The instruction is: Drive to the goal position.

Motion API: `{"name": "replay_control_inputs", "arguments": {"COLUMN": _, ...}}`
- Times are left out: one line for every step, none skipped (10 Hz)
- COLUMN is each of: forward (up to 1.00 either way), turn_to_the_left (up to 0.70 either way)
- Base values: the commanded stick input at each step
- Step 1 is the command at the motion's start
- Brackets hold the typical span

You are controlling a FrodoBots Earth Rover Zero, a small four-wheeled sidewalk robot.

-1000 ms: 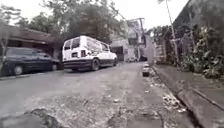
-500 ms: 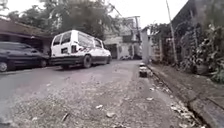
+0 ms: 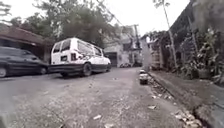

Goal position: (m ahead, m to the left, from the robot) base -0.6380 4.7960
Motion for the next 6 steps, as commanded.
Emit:
{"name": "replay_control_inputs", "arguments": {"forward": 0.00, "turn_to_the_left": 0.45}}
{"name": "replay_control_inputs", "arguments": {"forward": 0.00, "turn_to_the_left": 0.45}}
{"name": "replay_control_inputs", "arguments": {"forward": 0.00, "turn_to_the_left": 0.45}}
{"name": "replay_control_inputs", "arguments": {"forward": 0.00, "turn_to_the_left": 0.45}}
{"name": "replay_control_inputs", "arguments": {"forward": 0.00, "turn_to_the_left": 0.45}}
{"name": "replay_control_inputs", "arguments": {"forward": 0.70, "turn_to_the_left": 0.32}}
